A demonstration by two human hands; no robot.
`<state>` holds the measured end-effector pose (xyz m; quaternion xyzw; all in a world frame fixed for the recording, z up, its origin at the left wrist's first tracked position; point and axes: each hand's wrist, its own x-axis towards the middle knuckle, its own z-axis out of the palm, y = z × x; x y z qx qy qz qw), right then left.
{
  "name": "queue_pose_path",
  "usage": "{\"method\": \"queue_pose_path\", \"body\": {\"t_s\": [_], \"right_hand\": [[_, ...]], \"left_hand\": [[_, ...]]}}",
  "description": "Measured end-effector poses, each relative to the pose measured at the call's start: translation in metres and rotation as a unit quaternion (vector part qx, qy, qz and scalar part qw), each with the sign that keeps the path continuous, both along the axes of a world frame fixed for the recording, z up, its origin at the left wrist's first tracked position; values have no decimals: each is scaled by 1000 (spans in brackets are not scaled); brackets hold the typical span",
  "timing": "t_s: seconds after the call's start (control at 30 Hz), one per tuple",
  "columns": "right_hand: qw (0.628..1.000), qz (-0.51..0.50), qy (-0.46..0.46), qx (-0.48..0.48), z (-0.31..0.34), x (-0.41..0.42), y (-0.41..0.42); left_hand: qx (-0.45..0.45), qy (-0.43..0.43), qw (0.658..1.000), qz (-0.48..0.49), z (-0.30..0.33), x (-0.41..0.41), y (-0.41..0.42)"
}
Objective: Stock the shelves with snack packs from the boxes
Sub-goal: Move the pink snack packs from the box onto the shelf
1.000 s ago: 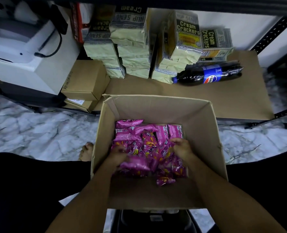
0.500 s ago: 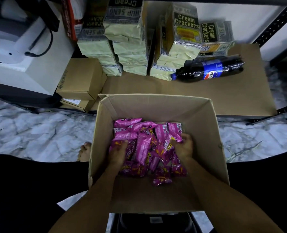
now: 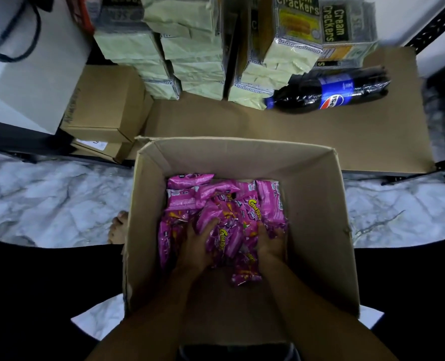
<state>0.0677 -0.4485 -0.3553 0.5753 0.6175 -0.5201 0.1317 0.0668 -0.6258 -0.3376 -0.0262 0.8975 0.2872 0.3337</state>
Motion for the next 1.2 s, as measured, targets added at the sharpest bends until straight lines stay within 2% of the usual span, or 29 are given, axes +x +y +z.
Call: {"method": "queue_pose_path", "body": {"t_s": [0.07, 0.1, 0.23, 0.33, 0.4, 0.47, 0.53, 0.63, 0.73, 1.0, 1.2], "right_hand": [[987, -81, -38, -130, -7, -2, 9], [981, -97, -42, -161, -10, -4, 13], [979, -117, -41, -163, -64, -6, 22], [986, -135, -8, -100, -26, -17, 10], [988, -129, 28, -83, -14, -20, 9], [989, -108, 47, -95, -13, -21, 7], [991, -62, 53, -104, -8, -22, -2], [993, 31, 44, -109, -3, -21, -11], [985, 112, 44, -122, 6, -24, -11], [985, 95, 135, -58, 39, -26, -8], [981, 136, 140, 21, 60, -20, 4]], "left_hand": [[42, 17, 999, 1, -3, 0, 8], [62, 21, 998, 11, -6, 0, 10], [105, 61, 978, 171, -17, -1, 3], [150, 92, 921, 349, -20, -5, 6], [152, 132, 885, 419, -14, -9, 7], [129, 165, 874, 438, -10, -12, 0], [98, 167, 881, 432, -13, -13, -10], [73, 108, 902, 411, -26, -13, -19], [92, 69, 901, 419, -23, -12, -16], [129, 63, 889, 434, 29, -8, -5], [165, 98, 871, 451, 71, -4, -10]]}}
